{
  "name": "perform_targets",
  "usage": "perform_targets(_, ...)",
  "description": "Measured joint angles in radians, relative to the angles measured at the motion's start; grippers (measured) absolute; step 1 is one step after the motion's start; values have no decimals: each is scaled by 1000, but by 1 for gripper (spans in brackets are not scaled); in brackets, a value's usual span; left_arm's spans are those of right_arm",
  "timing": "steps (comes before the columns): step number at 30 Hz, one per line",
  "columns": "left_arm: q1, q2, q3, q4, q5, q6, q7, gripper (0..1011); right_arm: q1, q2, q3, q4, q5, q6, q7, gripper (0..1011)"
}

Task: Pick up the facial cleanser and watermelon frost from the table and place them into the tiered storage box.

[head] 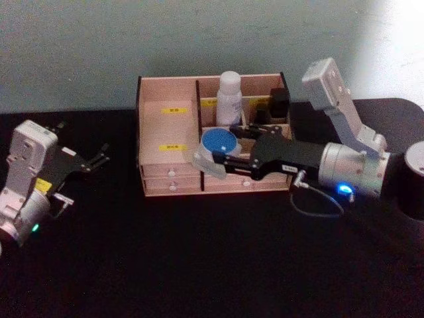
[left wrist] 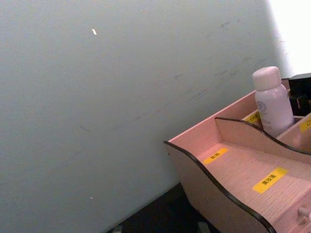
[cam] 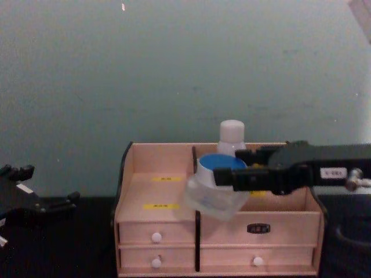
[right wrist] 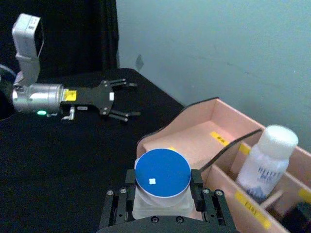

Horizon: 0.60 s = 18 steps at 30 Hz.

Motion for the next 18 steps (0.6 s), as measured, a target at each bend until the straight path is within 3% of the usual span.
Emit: perform_targets(18,0,0,0,0,0,0,0,1001,192,-151,-84,206,-45,-14,6,684)
